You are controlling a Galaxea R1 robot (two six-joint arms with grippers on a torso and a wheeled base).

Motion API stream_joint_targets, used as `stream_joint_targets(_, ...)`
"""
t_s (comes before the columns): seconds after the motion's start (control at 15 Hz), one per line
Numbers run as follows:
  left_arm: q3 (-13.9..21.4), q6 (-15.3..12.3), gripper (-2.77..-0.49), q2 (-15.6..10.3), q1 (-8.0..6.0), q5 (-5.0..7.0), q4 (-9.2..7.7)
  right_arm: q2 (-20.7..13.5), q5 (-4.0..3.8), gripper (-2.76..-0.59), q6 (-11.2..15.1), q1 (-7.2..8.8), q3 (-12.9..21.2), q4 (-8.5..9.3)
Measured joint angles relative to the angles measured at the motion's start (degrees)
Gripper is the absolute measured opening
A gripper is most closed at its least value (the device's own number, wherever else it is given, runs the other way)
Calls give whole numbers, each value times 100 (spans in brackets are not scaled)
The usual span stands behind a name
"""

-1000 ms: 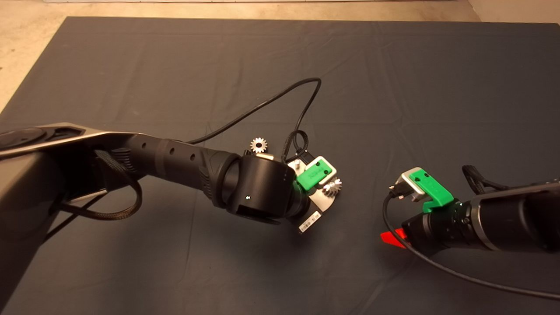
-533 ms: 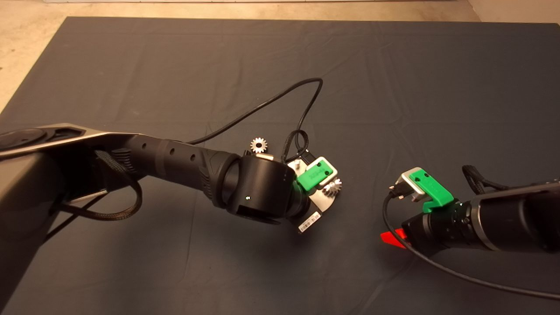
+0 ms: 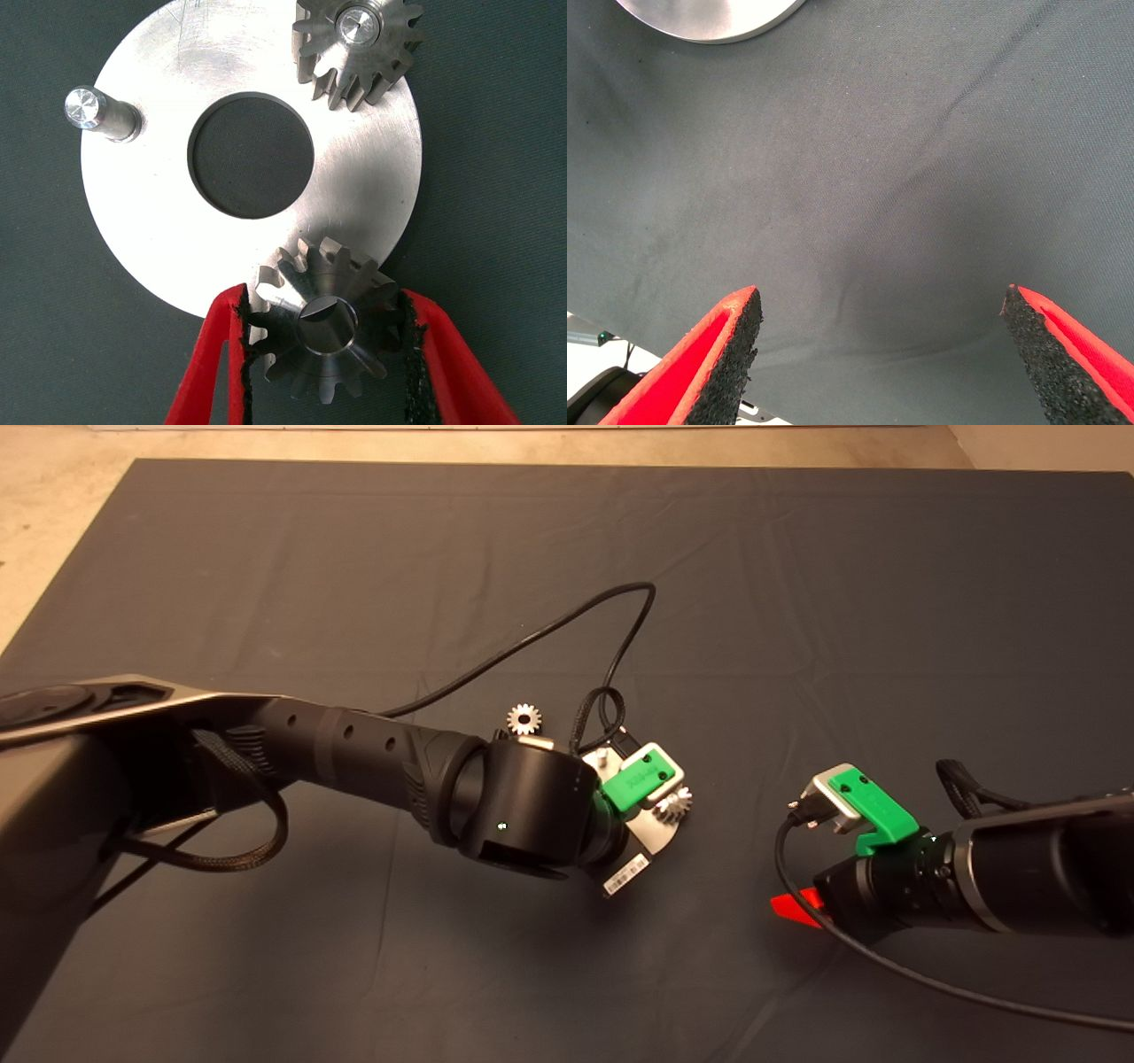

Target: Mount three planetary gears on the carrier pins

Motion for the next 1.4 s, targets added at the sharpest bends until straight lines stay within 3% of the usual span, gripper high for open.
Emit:
stream_joint_targets(0.47,0,41,-248,-20,-11,-6,0,-2,0,-134,0,0,0,0)
stream_joint_targets(0.8,0,49,-248,-35,-276,1,-2,-2,0,-134,0,0,1,0)
stream_joint_targets(1.4,-2,-50,-249,-61,-308,-2,-38,-3,-2,-134,0,0,4,0)
